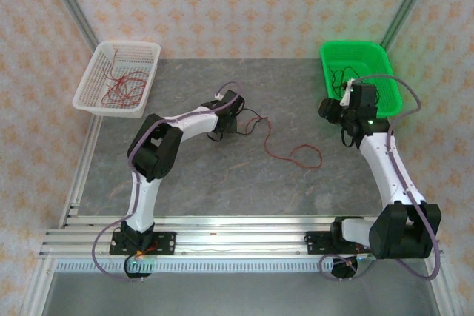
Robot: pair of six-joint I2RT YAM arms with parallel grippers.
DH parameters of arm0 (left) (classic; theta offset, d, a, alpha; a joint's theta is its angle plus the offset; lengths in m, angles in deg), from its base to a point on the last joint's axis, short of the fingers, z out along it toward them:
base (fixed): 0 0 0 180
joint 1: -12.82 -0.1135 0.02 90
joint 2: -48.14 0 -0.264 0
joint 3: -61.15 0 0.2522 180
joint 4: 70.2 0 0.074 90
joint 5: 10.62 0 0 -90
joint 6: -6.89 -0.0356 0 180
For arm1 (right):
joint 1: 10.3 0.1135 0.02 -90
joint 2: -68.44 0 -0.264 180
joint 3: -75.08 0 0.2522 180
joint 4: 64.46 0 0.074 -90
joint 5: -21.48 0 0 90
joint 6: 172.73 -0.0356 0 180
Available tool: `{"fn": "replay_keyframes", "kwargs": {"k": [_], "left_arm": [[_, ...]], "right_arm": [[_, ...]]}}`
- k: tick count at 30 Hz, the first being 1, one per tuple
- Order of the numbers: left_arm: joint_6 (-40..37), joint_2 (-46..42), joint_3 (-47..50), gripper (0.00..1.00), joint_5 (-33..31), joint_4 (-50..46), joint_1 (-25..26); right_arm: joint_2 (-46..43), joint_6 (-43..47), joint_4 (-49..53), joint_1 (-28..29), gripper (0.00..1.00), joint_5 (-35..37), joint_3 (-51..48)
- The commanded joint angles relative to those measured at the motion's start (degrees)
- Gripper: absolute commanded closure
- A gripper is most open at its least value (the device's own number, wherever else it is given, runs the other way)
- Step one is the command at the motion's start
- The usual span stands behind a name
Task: Untangle the cables
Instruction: Place the cable in the container, then pick up the cable.
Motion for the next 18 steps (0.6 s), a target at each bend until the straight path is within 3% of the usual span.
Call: {"fn": "replay_keyframes", "kwargs": {"k": [1, 12, 16, 18], "left_arm": [[-2.28, 0.71, -2.51, 0.51, 2.74, -0.11, 0.44], [-2.48, 3.97, -1.99, 0.59, 3.42, 2.20, 0.38], [-2.79, 7.24, -3.96, 0.73, 0.97, 0.54, 0.40], [-2.72, 8.27, -4.16, 0.88, -0.84, 0.10, 0.38]], "right_arm": [[-1.44, -1.19, -1.94, 0.49, 0.52, -0.86, -0.66], [-0.87, -2.47, -3.01, 1.46, 0.52, -1.49, -0.73], [-1.16, -2.69, -3.14, 1.55, 0.52, -1.85, -1.05], [-1.48, -2.68, -3.09, 1.60, 0.52, -1.81, -1.19]]}}
